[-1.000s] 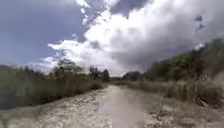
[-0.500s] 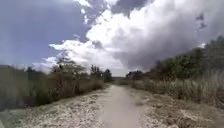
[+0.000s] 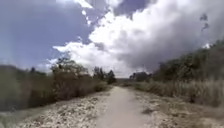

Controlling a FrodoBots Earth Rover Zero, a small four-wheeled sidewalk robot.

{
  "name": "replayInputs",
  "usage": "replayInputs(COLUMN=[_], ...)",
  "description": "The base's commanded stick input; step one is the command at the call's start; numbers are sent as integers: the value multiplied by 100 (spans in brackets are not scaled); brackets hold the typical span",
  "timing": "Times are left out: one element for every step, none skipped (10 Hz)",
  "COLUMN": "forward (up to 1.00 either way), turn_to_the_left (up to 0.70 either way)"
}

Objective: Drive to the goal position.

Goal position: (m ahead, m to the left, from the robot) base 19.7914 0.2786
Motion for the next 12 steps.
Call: replayInputs(forward=[84,84,84,84,84,84,84,84,84,84,84,84], turn_to_the_left=[0,0,0,0,0,0,0,0,0,0,0,0])
